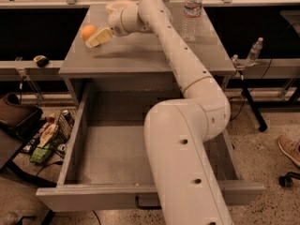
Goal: Place orange into top drawer
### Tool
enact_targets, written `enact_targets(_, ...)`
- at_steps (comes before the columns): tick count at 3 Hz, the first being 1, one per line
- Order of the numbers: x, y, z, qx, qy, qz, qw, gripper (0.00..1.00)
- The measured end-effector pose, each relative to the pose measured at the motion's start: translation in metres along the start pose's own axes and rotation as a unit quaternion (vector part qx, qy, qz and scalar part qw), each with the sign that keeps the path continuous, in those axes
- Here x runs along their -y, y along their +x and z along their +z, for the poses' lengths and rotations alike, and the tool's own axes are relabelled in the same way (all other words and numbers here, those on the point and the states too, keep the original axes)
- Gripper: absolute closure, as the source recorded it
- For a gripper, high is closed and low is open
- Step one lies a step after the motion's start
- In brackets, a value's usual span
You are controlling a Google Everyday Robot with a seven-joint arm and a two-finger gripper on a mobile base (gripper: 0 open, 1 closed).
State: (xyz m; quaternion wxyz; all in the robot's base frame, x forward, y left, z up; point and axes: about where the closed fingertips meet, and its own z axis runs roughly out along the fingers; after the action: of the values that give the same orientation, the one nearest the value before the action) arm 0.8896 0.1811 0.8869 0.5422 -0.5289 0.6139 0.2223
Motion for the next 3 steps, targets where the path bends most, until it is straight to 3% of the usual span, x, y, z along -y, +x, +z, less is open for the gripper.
enact_targets(2, -0.011, -0.003, 0.035, 0.000, -0.014, 0.062, 0.9980, 0.00)
enact_targets(3, -0.017, 0.002, 0.047, -0.008, -0.019, 0.080, 0.9966, 0.19)
